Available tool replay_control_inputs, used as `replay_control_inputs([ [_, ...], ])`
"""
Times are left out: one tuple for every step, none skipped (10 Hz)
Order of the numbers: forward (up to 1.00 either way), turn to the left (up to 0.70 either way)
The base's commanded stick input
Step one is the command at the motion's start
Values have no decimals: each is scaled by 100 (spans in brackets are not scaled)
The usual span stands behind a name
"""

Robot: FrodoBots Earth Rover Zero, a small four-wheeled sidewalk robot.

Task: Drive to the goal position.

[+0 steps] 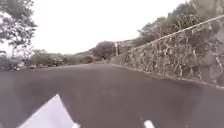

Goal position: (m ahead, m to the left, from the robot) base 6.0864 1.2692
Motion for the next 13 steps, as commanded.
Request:
replay_control_inputs([
  [50,0],
  [50,0],
  [50,0],
  [50,0],
  [50,0],
  [50,0],
  [50,0],
  [50,0],
  [50,0],
  [50,0],
  [50,0],
  [50,0],
  [50,0],
])
